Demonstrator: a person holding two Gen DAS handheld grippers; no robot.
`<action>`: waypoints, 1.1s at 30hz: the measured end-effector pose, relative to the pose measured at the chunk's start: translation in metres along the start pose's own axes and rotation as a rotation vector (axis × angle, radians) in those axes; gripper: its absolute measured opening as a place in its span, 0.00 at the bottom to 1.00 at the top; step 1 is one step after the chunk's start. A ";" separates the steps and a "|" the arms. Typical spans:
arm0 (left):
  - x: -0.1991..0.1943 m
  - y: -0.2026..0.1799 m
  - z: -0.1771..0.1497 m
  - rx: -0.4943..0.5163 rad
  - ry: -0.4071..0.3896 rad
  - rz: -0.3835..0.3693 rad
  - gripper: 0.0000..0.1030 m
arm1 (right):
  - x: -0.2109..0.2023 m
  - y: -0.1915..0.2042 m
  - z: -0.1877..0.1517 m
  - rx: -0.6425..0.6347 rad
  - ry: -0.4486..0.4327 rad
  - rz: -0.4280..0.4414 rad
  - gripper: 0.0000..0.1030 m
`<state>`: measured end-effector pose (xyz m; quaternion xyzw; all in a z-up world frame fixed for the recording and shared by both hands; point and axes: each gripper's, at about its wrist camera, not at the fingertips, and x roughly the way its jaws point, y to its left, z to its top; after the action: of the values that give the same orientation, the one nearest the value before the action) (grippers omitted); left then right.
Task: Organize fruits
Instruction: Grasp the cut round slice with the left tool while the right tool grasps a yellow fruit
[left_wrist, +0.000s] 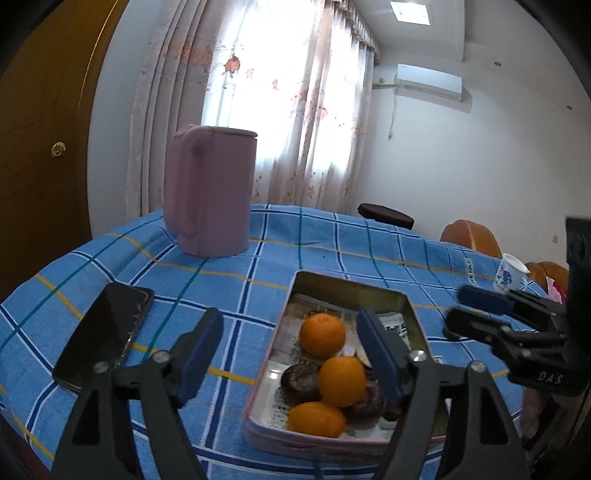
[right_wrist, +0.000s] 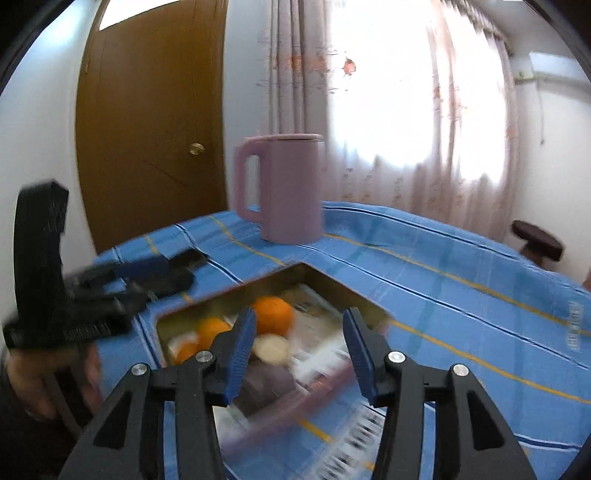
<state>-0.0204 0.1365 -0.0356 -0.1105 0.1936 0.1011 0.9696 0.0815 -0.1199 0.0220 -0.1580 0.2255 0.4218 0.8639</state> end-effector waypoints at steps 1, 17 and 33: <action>0.000 -0.003 0.001 0.004 -0.002 -0.003 0.78 | -0.007 -0.009 -0.004 0.004 0.005 -0.023 0.49; 0.027 -0.130 0.011 0.190 0.038 -0.150 0.95 | -0.047 -0.141 -0.059 0.223 0.183 -0.276 0.49; 0.108 -0.211 -0.007 0.284 0.263 -0.221 0.83 | -0.032 -0.152 -0.080 0.270 0.296 -0.238 0.28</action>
<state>0.1255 -0.0504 -0.0479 -0.0056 0.3172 -0.0494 0.9470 0.1654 -0.2687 -0.0162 -0.1264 0.3838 0.2551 0.8784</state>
